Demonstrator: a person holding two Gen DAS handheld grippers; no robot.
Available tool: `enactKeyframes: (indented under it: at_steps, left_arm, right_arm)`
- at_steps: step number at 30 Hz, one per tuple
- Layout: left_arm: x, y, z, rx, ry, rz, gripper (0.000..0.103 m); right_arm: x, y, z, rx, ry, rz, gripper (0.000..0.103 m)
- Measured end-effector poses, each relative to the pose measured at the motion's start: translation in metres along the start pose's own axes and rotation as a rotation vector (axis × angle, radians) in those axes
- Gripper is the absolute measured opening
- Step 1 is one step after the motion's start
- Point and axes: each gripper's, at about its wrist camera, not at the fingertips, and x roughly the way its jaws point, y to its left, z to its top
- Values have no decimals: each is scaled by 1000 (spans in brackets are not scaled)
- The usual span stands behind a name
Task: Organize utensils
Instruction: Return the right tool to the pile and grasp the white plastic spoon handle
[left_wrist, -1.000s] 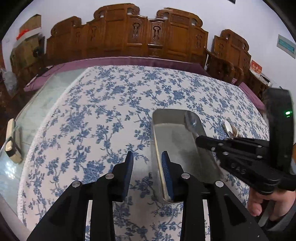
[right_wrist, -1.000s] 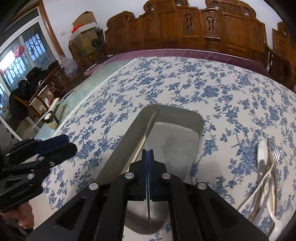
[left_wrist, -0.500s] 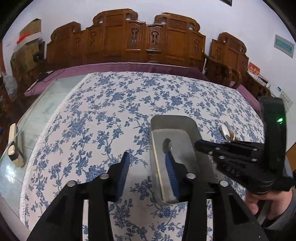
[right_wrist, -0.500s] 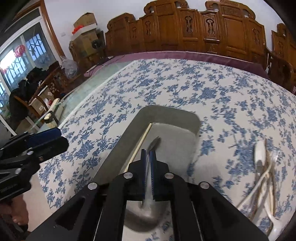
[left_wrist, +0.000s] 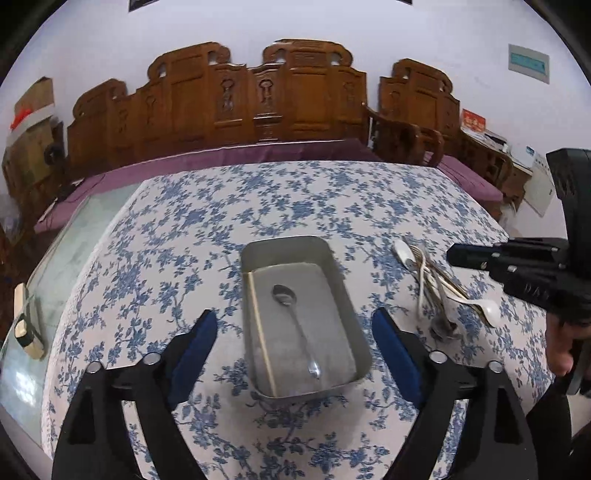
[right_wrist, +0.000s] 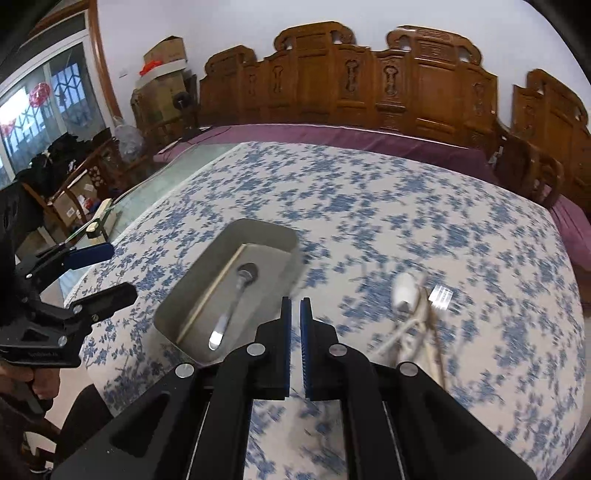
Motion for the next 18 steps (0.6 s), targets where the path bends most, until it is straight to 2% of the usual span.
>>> enactKeyframes:
  at_steps: [1,2,4,8,12,18]
  left_arm:
    - [-1,-3,-1,1,-2,-3,86]
    - [-1,-7,-2,3,-1,-5,86]
    - [-3,-16,-3,17,-3,-2,95]
    - [-6,-29,-7,34,-32,1,95]
    - [-4,-43,-10,45,-25,-3,96]
    - [10,-62,-17,21,5,-18,96]
  right_arm:
    - [-5,-6,-3,4,3,-10,7]
    - [-10,-11,-6,6,2,-14,12]
    - [-18,-21,-11,6,1,-26,16]
    - [-29,-44,-22,23,3,-39,16]
    - [-34,-74,-40,42,23,-56,27]
    - [-23,-108,-66,31,98,-80,27]
